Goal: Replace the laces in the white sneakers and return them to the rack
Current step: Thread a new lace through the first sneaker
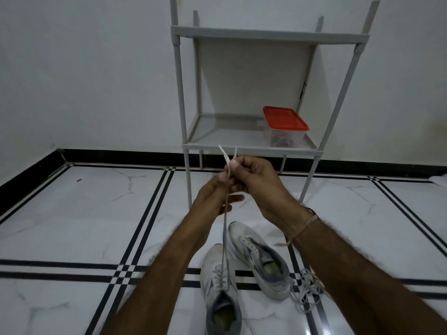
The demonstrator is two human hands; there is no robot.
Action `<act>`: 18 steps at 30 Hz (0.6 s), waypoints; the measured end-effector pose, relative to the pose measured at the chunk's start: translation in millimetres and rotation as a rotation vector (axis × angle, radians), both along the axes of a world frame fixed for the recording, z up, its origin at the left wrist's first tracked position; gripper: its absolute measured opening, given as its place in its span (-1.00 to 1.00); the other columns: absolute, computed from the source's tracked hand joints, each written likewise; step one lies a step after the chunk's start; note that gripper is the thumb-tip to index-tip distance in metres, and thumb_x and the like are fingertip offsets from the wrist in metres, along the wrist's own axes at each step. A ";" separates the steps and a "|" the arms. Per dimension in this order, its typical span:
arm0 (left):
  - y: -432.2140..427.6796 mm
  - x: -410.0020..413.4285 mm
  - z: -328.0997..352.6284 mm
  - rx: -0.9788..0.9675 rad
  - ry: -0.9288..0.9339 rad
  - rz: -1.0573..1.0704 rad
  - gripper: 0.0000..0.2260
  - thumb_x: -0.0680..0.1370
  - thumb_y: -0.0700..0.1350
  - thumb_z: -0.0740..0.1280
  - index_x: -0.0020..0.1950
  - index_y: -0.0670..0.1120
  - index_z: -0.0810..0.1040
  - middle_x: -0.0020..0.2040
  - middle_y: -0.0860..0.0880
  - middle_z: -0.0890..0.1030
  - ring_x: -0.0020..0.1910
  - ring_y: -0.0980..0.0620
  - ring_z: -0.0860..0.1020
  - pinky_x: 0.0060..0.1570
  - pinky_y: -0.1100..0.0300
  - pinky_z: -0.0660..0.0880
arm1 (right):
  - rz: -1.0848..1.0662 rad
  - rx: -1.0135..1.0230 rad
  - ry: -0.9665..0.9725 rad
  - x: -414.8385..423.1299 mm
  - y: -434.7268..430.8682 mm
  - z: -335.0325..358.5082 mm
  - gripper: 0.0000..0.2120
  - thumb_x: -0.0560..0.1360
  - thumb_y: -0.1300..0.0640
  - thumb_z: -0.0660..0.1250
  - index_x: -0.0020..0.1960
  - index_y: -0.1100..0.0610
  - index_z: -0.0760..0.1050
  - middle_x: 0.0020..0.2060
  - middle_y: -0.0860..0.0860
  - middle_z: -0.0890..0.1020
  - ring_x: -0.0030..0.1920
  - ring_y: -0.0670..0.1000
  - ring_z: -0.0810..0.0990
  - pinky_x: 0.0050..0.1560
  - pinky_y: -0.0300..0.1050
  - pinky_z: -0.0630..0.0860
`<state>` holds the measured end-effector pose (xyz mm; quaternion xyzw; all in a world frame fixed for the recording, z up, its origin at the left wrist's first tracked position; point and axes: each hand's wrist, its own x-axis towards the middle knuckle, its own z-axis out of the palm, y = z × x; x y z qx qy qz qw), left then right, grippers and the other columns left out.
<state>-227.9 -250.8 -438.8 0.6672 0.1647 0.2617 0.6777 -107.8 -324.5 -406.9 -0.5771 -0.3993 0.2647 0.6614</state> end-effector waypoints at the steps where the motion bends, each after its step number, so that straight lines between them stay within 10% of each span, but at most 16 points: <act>1: -1.2 -0.6 -6.4 -0.016 0.004 -0.006 -0.65 0.69 0.11 0.14 0.20 -0.09 0.59 -0.10 -0.05 0.69 -0.06 0.00 0.68 0.07 0.04 0.58 | -0.055 0.004 -0.034 3.4 0.9 -1.4 -0.79 0.67 0.20 0.27 0.06 0.32 0.61 -0.19 0.25 0.66 -0.29 0.02 0.57 -0.29 -0.22 0.53; 8: 13.5 19.9 -15.4 -0.633 -0.329 0.179 -0.71 0.72 -0.05 0.12 -0.14 -0.11 0.46 -0.40 0.00 0.43 -0.38 0.05 0.46 -0.17 0.12 0.60 | 0.166 -0.370 -0.024 -27.7 -30.0 -84.1 -0.67 0.68 -0.10 0.23 0.17 0.14 0.60 0.04 0.03 0.73 -0.28 -0.03 0.53 -0.34 -0.24 0.38; 14: 12.5 -3.7 -85.3 -0.335 0.163 -0.022 -0.36 0.61 0.37 -0.05 0.30 -0.03 0.58 -0.02 -0.14 0.68 0.07 -0.02 0.64 0.24 -0.02 0.51 | 0.096 -0.232 0.049 -19.2 -19.6 -103.1 -0.77 0.69 0.21 0.23 0.10 0.32 0.61 -0.16 0.21 0.69 -0.27 0.00 0.56 -0.29 -0.23 0.47; 18: -2.3 -11.9 -116.1 -0.411 0.156 -0.061 -0.67 0.68 0.07 0.15 0.07 -0.13 0.60 -0.19 -0.09 0.61 -0.13 -0.08 0.64 0.06 0.07 0.61 | -0.020 -0.262 0.072 -0.2 -15.2 -118.1 -0.78 0.69 0.11 0.26 0.08 0.20 0.63 -0.12 0.06 0.70 -0.34 -0.08 0.51 -0.36 -0.26 0.41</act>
